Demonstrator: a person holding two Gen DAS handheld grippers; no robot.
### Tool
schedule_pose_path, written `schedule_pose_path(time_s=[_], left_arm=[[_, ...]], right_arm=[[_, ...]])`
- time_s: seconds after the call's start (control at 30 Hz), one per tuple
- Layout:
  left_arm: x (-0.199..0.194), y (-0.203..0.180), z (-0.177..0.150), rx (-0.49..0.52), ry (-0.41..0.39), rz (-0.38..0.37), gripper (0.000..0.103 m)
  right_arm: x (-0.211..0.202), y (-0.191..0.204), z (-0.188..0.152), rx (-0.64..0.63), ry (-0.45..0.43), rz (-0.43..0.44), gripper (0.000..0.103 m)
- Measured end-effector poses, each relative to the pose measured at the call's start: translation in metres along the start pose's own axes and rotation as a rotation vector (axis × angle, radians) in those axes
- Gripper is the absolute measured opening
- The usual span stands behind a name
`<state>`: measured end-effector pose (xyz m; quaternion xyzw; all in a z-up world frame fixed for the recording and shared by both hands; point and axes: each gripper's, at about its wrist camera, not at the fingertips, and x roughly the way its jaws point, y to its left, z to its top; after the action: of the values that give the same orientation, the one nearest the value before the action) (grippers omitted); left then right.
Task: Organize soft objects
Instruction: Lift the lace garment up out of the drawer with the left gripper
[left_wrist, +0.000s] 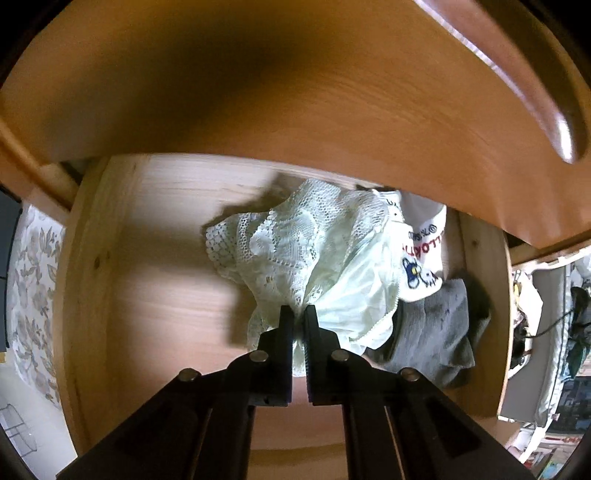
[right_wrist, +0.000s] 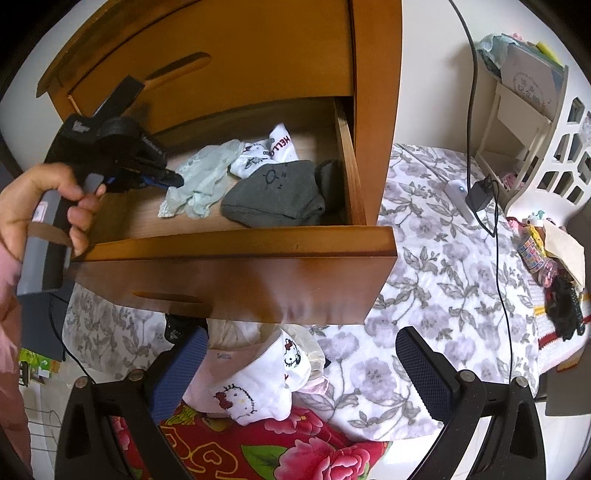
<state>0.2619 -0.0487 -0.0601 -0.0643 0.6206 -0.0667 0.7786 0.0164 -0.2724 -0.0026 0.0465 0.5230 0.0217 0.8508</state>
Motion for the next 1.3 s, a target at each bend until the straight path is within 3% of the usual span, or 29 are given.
schedule_pose_path(time_s=[0.47, 0.7, 1.0, 1.3], left_arm=[[-0.064, 0.021, -0.055, -0.014, -0.156, -0.181, 0.004], [-0.078, 0.022, -0.074, -0.049, -0.207, -0.269, 0.004], [-0.103, 0.036, -0.105, -0.056, -0.288, -0.313, 0.004], [-0.116, 0.042, -0.109, -0.045, -0.342, -0.327, 0.004]], right_arm=[[-0.018, 0.016, -0.004, -0.026, -0.021, 0.003, 0.103], [-0.024, 0.019, -0.007, -0.028, -0.023, -0.001, 0.103], [-0.027, 0.025, -0.01, -0.038, -0.021, -0.002, 0.103], [-0.023, 0.029, -0.01, -0.044, -0.009, -0.003, 0.103]])
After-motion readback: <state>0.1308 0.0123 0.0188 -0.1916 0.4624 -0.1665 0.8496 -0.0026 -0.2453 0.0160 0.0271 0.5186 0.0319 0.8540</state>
